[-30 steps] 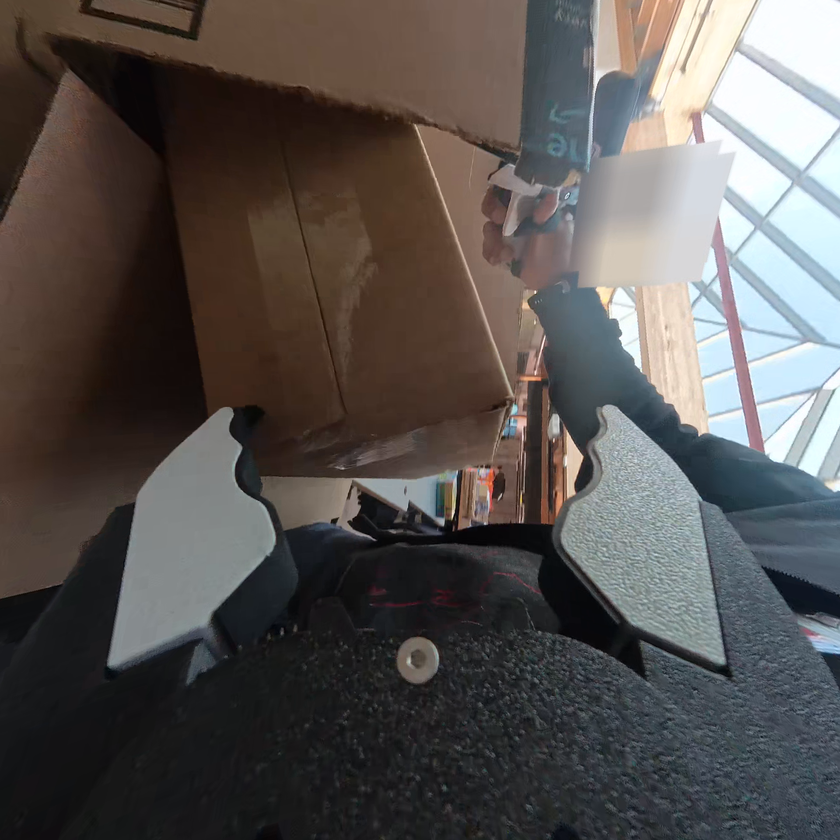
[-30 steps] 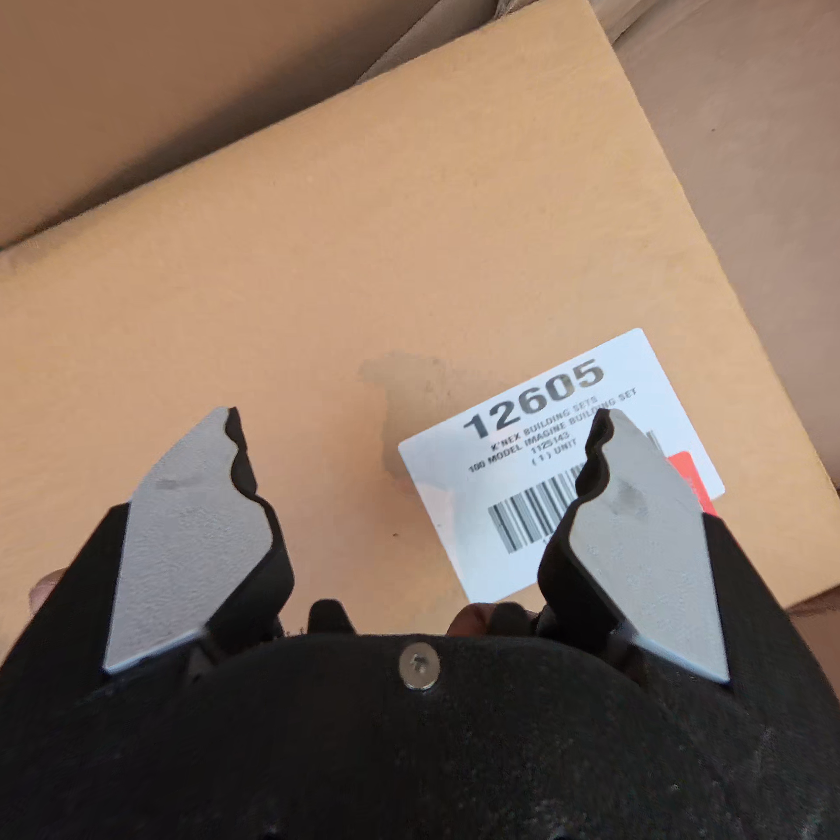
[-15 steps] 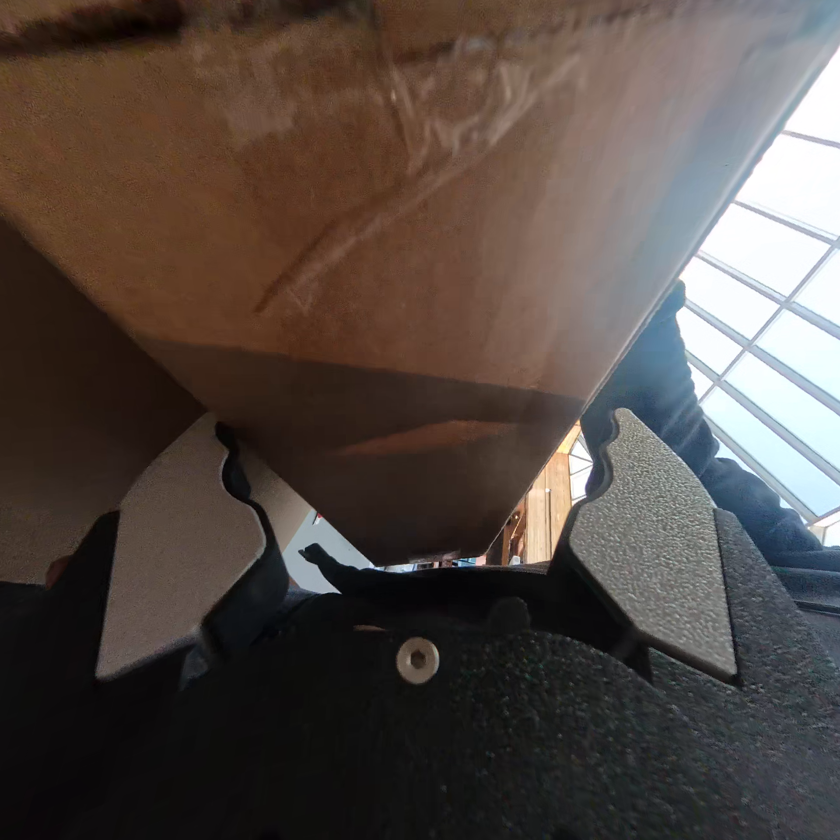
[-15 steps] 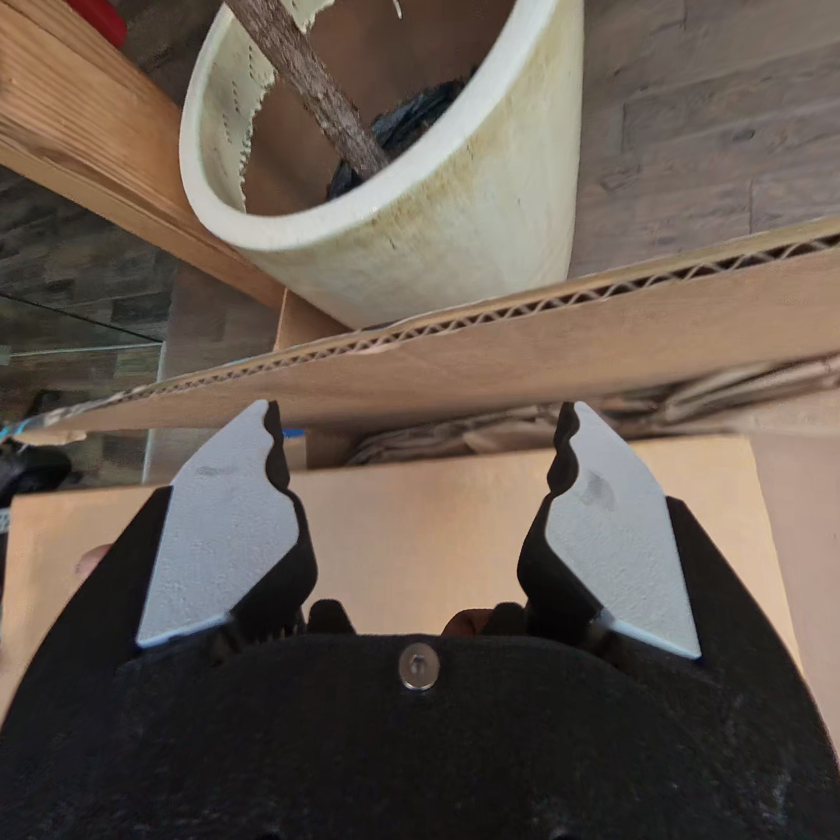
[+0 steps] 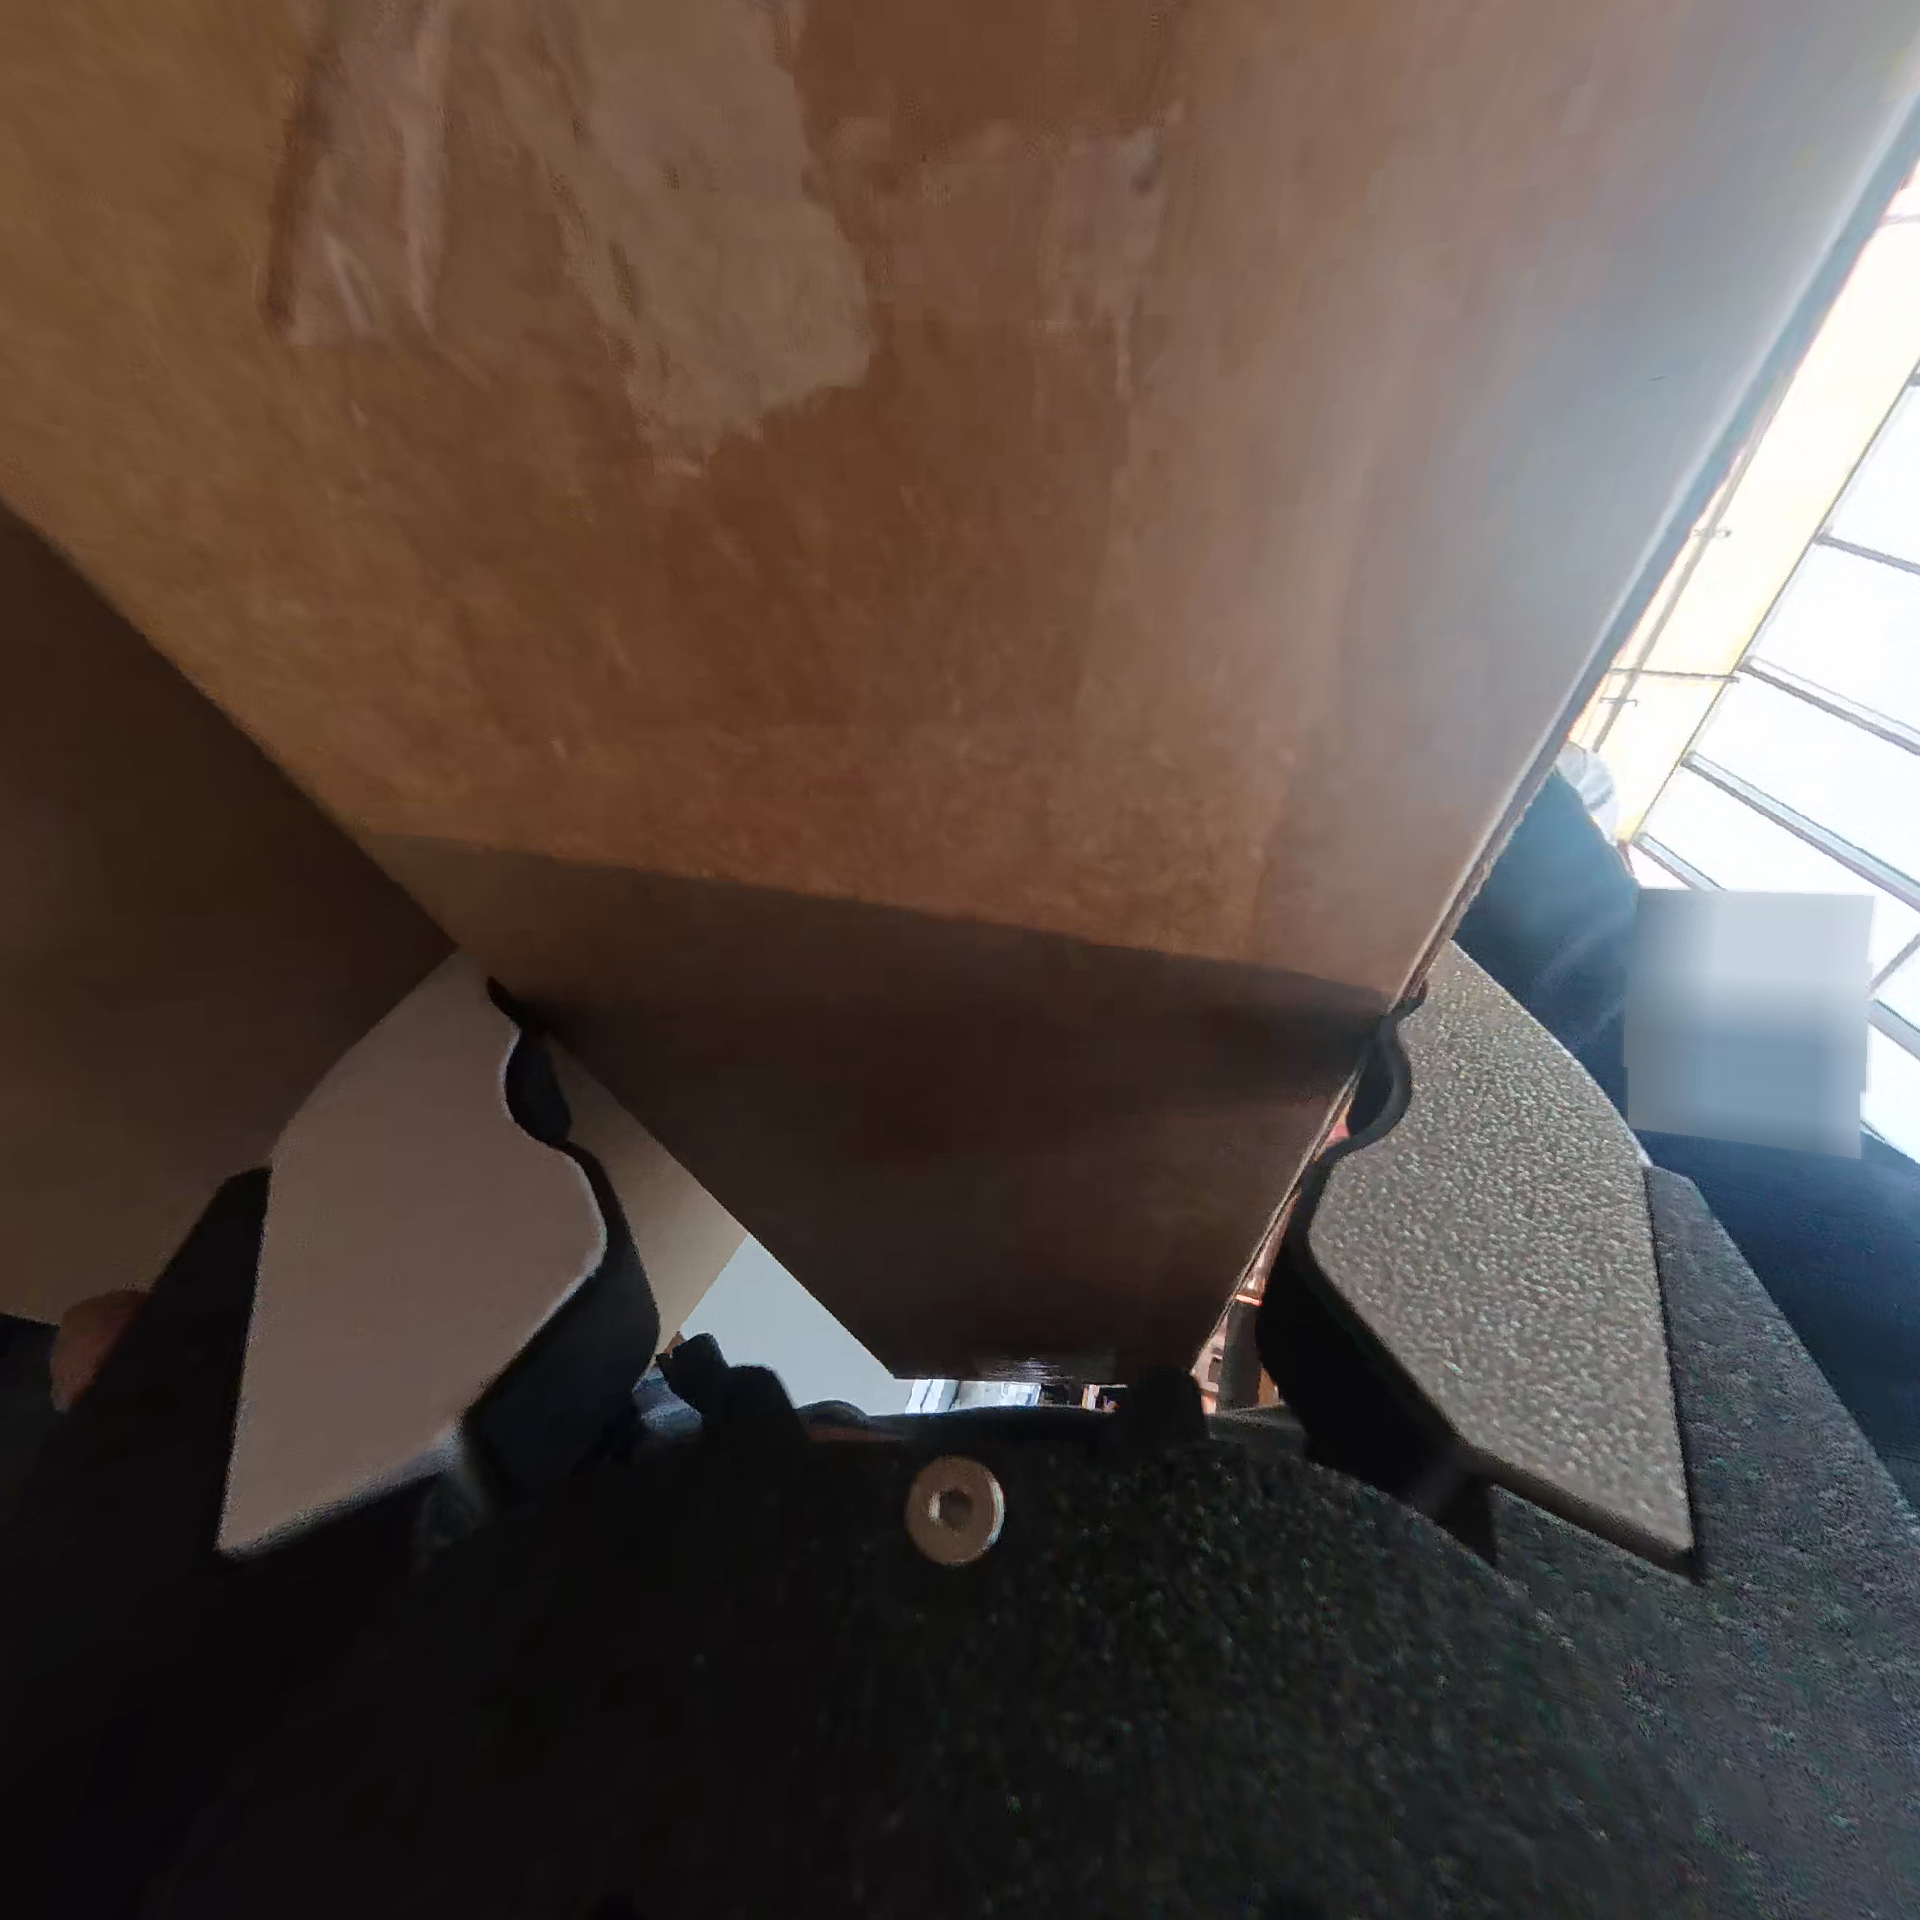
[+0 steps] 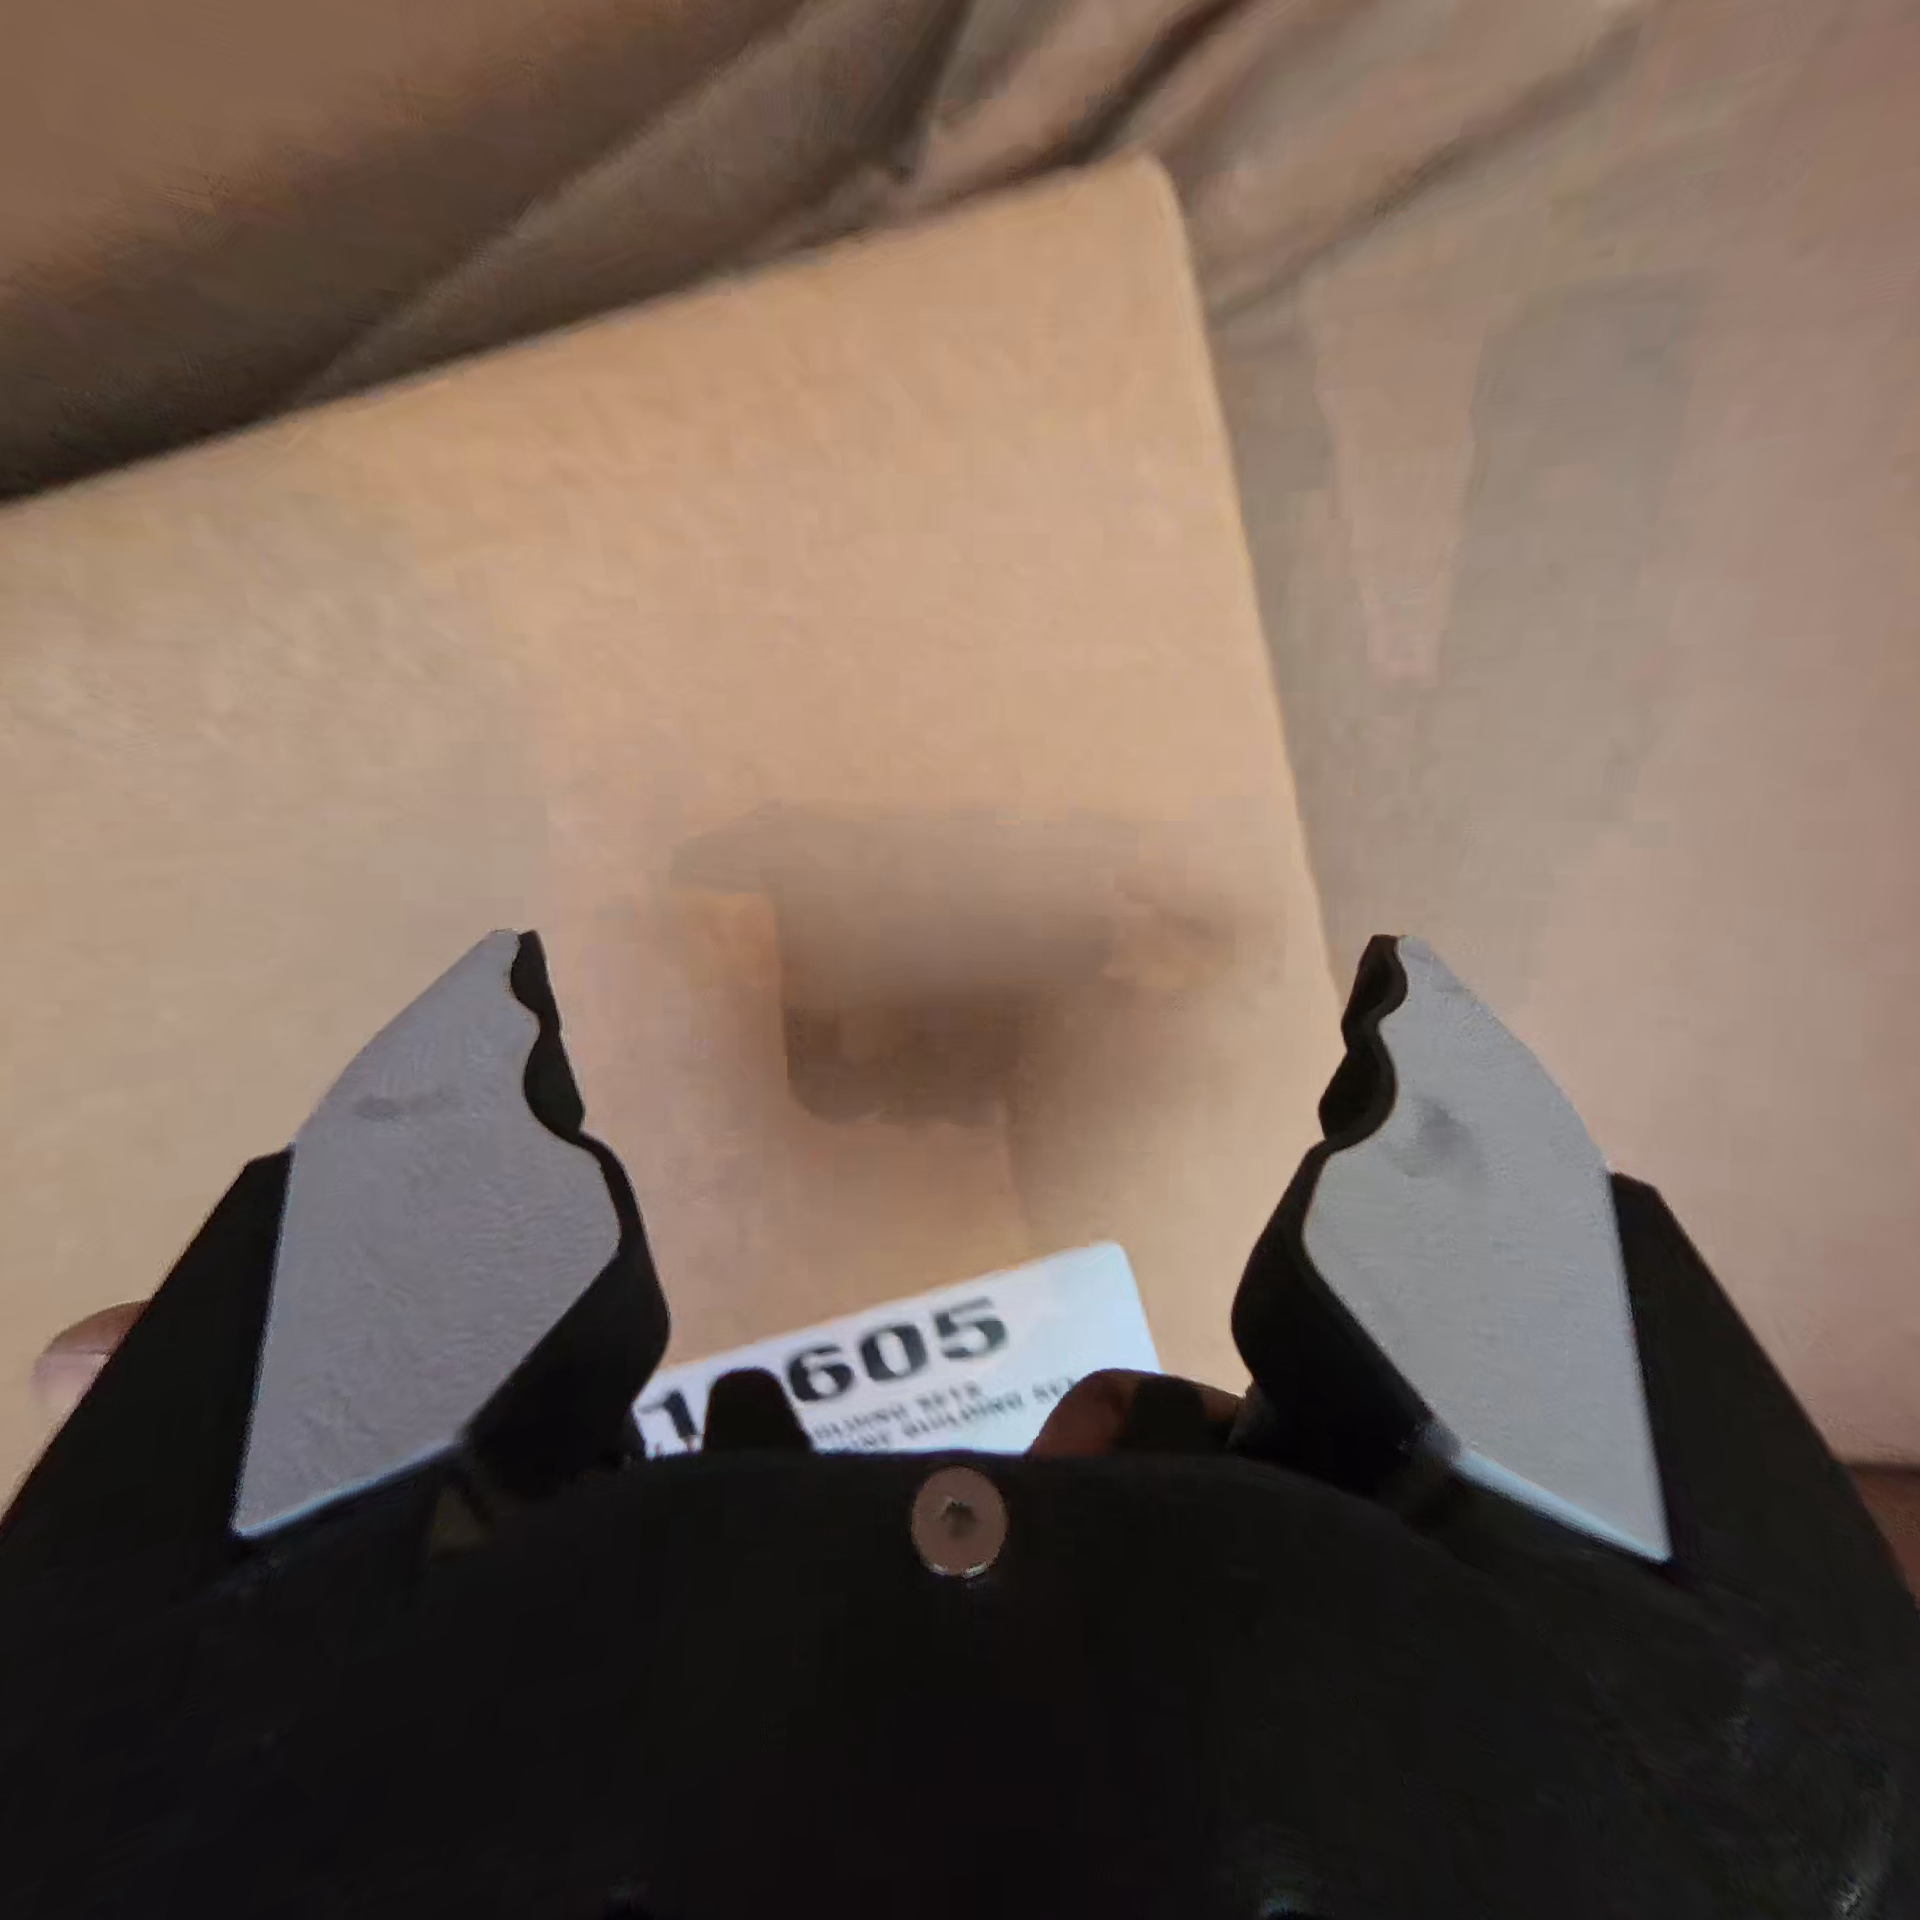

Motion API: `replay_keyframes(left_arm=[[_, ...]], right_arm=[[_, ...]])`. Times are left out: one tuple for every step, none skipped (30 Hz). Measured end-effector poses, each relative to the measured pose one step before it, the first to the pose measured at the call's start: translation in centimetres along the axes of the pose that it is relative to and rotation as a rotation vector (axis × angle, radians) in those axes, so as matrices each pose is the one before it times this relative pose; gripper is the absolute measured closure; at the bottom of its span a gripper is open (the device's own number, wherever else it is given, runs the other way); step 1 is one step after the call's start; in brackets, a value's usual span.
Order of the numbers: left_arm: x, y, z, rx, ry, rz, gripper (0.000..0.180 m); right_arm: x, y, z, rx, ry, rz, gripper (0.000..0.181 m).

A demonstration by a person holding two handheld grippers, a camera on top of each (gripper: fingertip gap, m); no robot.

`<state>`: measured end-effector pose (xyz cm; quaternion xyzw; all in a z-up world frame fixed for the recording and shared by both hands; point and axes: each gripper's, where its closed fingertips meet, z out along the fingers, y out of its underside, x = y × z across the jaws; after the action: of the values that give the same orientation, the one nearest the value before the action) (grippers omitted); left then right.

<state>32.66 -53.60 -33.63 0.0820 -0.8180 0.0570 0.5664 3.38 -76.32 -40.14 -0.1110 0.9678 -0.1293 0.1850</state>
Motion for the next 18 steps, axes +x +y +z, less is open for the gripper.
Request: replay_keyframes(left_arm=[[0.043,-0.04,0.028,0.007,-0.0031,-0.004,0.033],[-0.033,0.002,-0.011,0.0029,0.0013,-0.0007,0.033],[0.017,0.084,0.012,-0.0054,0.0045,-0.0064,0.033],[0.025,0.111,0.038,-0.0069,0.0043,-0.006,0.033],[0.006,-0.007,0.021,0.0014,0.001,0.0,0.033],[0.017,0.0,0.034,0.0002,0.0032,-0.0009,0.033],[-0.012,-0.01,0.015,-0.0002,0.0044,0.0002,0.033],[-0.01,0.021,0.035,-0.0008,0.0076,0.0024,0.033],[-0.009,0.017,0.029,-0.002,0.0077,0.0027,0.033],[-0.005,0.008,0.027,-0.0055,0.0057,0.0025,0.033],[0.006,0.029,0.031,-0.007,0.0079,0.0028,0.033],[-0.012,0.037,0.018,-0.0078,0.0079,0.0032,0.033],[0.013,0.057,0.01,-0.0112,0.0048,0.0022,0.033],[0.007,0.038,-0.015,-0.0102,0.0025,-0.0011,0.033],[-0.005,0.084,-0.03,-0.0151,0.0026,0.0018,0.033],[0.006,0.08,-0.045,-0.013,0.0041,0.0002,0.033],[0.005,0.033,-0.02,-0.0077,0.0029,0.0019,0.033],[-0.002,-0.003,-0.048,-0.0039,0.0016,0.0011,0.033]], right_arm=[[1.964,1.655,-0.229,-0.028,-0.001,0.0423,0.041],[1.581,1.349,-0.178,-0.0258,-0.0099,0.0348,0.041],[1.257,1.001,-0.159,-0.0194,-0.012,0.0249,0.041],[1.028,0.683,-0.109,-0.0133,-0.009,0.0166,0.042],[0.782,0.453,-0.04,-0.0101,-0.0102,0.0111,0.043],[0.532,0.306,0.047,-0.0085,-0.0144,0.0088,0.044],[0.318,0.233,0.124,-0.0097,-0.0211,0.0081,0.046],[0.112,0.252,0.216,-0.0141,-0.0295,0.0089,0.048],[-0.063,0.311,0.298,-0.0194,-0.0365,0.0119,0.049],[-0.265,0.386,0.385,-0.0245,-0.0452,0.0126,0.051],[-0.386,0.519,0.469,-0.0334,-0.048,0.0112,0.054],[-0.424,0.673,0.561,-0.0441,-0.0446,0.0076,0.057],[-0.065,0.43,0.371,-0.0338,-0.0014,-0.0117,0.057],[-0.001,0.34,0.207,-0.0335,0.0157,-0.0268,0.058],[-0.165,0.37,0.144,-0.0402,0.0038,-0.0182,0.057],[-0.177,0.371,0.04,-0.0423,-0.0005,-0.0026,0.057],[-0.119,0.307,0.026,-0.0323,0.0012,0.0002,0.055],[-0.074,0.186,0.023,-0.0192,-0.0024,0.0069,0.055]])
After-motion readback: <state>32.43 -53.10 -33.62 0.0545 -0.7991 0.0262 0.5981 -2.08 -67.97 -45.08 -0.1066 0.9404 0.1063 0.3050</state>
